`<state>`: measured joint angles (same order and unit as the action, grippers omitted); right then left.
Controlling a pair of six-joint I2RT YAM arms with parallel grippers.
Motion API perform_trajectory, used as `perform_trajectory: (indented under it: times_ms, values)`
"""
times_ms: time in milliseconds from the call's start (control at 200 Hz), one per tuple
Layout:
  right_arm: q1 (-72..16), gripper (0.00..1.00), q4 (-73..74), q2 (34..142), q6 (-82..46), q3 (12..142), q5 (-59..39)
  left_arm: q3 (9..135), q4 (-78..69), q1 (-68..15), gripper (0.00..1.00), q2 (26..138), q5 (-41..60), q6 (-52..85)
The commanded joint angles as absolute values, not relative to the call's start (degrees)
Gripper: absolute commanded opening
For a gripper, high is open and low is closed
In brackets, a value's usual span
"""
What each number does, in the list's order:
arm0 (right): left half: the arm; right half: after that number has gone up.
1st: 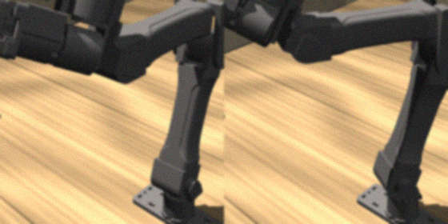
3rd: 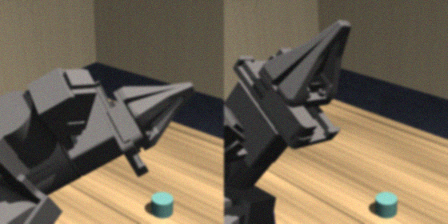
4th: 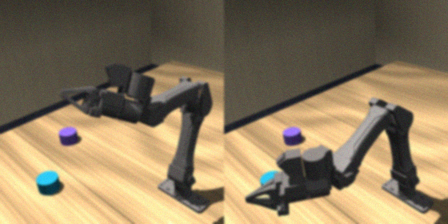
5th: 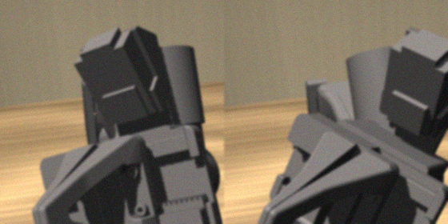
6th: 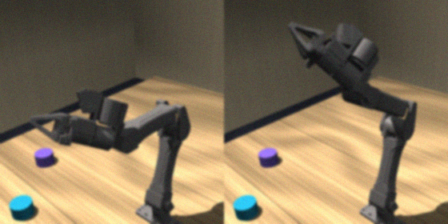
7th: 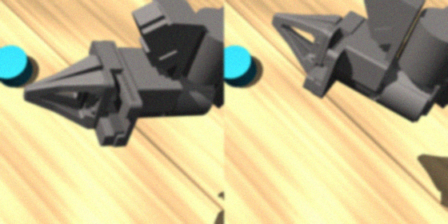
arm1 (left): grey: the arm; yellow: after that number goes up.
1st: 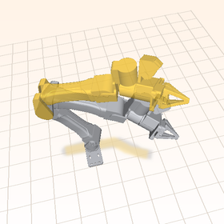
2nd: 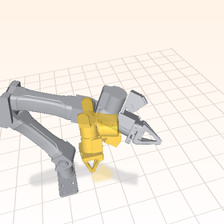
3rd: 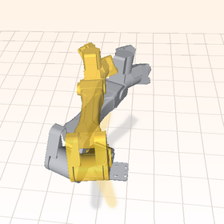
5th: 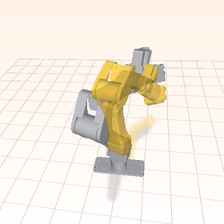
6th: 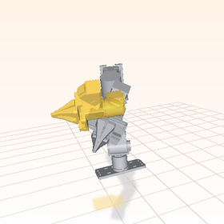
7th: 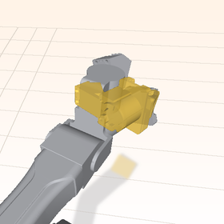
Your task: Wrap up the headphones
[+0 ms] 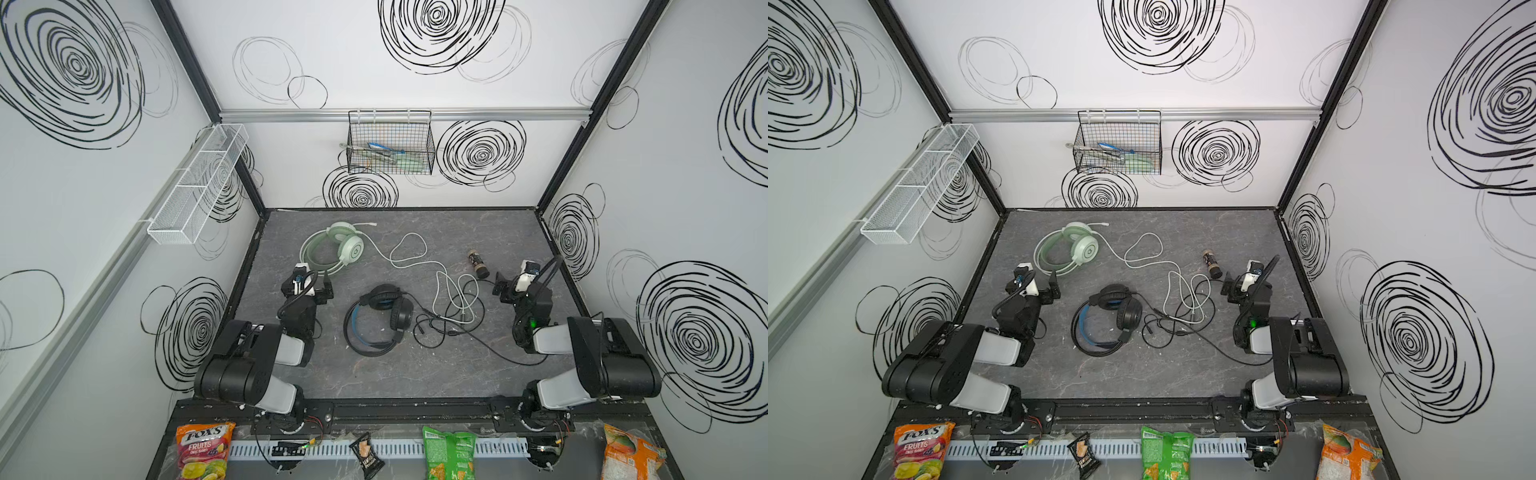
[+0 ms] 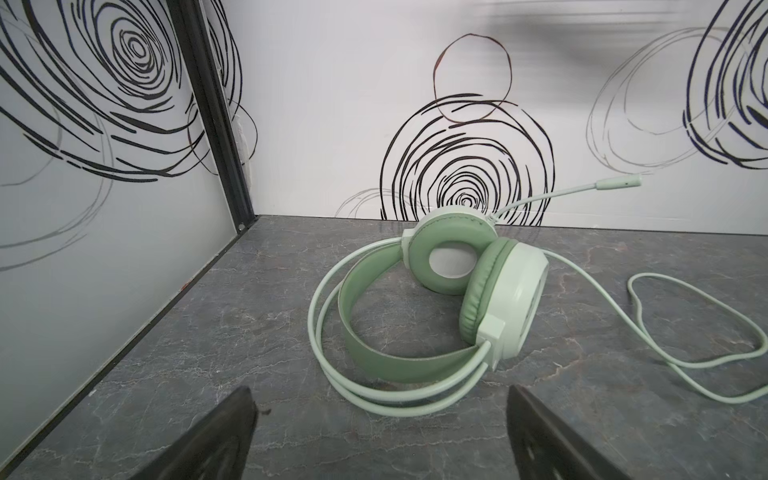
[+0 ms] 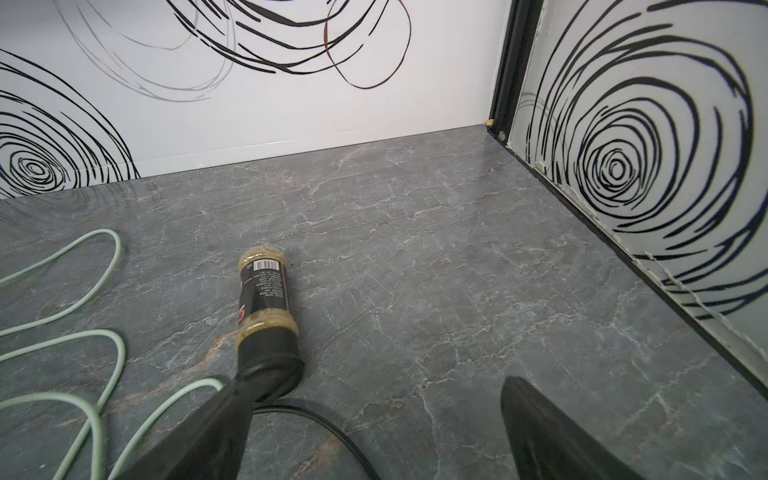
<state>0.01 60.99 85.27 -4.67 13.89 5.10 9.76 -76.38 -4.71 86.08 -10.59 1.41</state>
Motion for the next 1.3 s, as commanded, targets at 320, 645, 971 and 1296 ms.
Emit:
perform_trajectory:
  times_ms: [320, 645, 971, 1296]
  values:
    - [0.19, 0.97, 62.06, 84.24, -4.75, 14.94, 4.63, 10.19, -79.72, -4.76, 0.96, 85.69, -10.55, 0.35]
    - [0.27, 0.97, 62.03, 84.28, -4.75, 14.94, 4.57, 10.11, -79.72, -4.75, 0.96, 85.72, -10.46, 0.33]
    - [0.22, 0.97, 61.96, 84.33, -4.74, 15.11, 4.57, 10.20, -79.45, -4.40, 0.96, 85.69, -10.01, 0.61]
    - [0.31, 0.97, 61.50, 79.10, -6.18, 13.22, 8.57, 12.53, -65.94, -6.32, 0.96, 76.58, -17.85, 1.50]
